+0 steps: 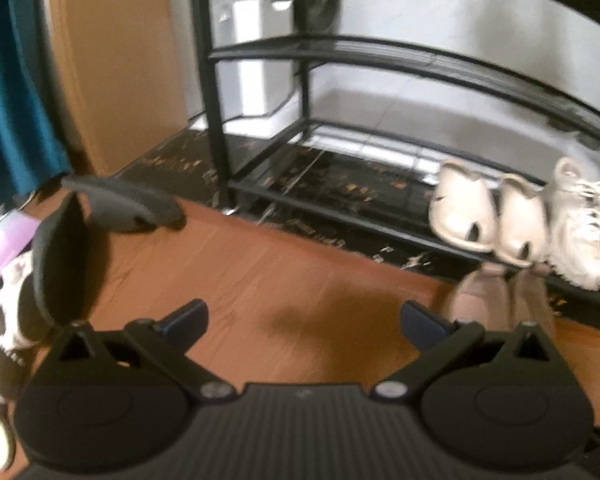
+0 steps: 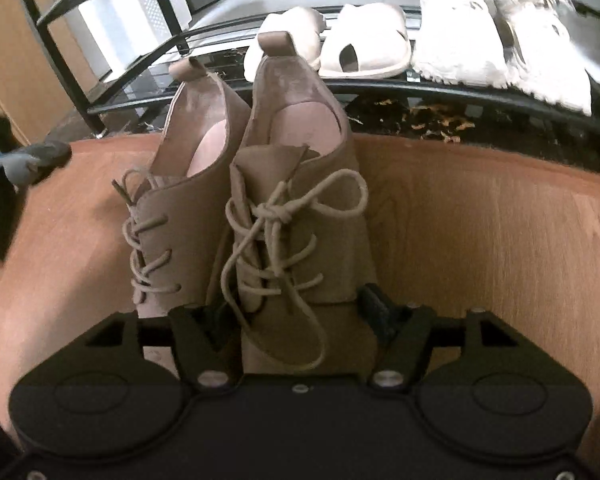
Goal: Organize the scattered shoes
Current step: 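Withdraw the right gripper from the paired beige shoes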
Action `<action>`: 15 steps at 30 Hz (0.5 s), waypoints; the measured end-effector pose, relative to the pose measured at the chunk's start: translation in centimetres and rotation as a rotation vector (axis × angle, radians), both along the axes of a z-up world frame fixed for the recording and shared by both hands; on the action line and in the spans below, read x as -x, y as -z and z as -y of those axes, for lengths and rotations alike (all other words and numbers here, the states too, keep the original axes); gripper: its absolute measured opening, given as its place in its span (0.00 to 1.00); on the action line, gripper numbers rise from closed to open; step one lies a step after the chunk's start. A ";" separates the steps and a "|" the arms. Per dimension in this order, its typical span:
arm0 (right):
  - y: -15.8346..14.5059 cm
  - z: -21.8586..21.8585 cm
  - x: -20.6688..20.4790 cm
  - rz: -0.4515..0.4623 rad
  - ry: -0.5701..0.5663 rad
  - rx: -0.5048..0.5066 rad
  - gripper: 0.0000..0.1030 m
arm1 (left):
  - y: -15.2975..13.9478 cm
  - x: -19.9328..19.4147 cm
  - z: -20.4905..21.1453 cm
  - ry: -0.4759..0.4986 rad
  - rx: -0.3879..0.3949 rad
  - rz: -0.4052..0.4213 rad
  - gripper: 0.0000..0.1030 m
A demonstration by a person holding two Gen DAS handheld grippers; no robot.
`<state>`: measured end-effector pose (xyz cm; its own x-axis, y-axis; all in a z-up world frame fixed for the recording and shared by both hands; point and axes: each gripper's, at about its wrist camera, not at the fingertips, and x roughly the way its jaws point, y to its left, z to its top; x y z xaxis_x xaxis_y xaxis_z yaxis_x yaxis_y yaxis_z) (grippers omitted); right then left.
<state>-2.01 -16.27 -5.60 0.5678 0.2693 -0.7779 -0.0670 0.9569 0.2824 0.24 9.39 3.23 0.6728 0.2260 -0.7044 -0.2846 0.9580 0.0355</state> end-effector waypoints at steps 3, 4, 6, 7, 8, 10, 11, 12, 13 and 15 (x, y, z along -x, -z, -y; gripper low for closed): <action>-2.2 2.3 1.0 0.081 0.075 -0.123 0.67 | 0.0 0.0 -0.4 -0.045 -0.002 -0.004 0.99; -3.2 2.8 1.5 0.148 0.088 -0.121 0.64 | -0.1 0.1 -0.6 -0.059 -0.001 -0.004 0.99; -4.4 2.8 1.6 0.238 0.071 -0.088 0.57 | 0.0 0.1 -1.0 -0.078 0.009 -0.011 0.99; -5.0 2.6 1.6 0.282 0.056 -0.069 0.57 | 0.1 0.0 -1.2 -0.086 0.017 -0.016 0.99; -5.1 2.3 1.3 0.285 0.040 -0.060 0.57 | 0.2 0.0 -1.4 -0.093 0.024 -0.021 0.99; -5.3 0.6 0.0 0.292 -0.020 0.001 0.58 | 0.4 -0.2 -1.9 -0.119 0.042 -0.026 0.99; -5.3 -0.3 -0.7 0.297 -0.049 0.033 0.61 | 0.4 -0.2 -2.0 -0.123 0.045 -0.021 0.99; -5.3 -1.1 -1.1 0.309 -0.071 0.072 0.66 | 0.4 -0.2 -2.1 -0.127 0.046 -0.015 0.99; -5.3 -1.8 -1.7 0.317 -0.088 0.104 0.66 | 0.5 -0.2 -2.2 -0.128 0.048 -0.009 0.99; -5.3 -2.7 -2.7 0.321 -0.110 0.136 0.66 | 0.6 -0.3 -2.2 -0.127 0.051 0.003 0.99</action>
<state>0.69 -13.54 -0.34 0.7621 0.2491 -0.5977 -0.2365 0.9663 0.1011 0.56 11.63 2.66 0.6431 0.2739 -0.7151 -0.4041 0.9146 -0.0131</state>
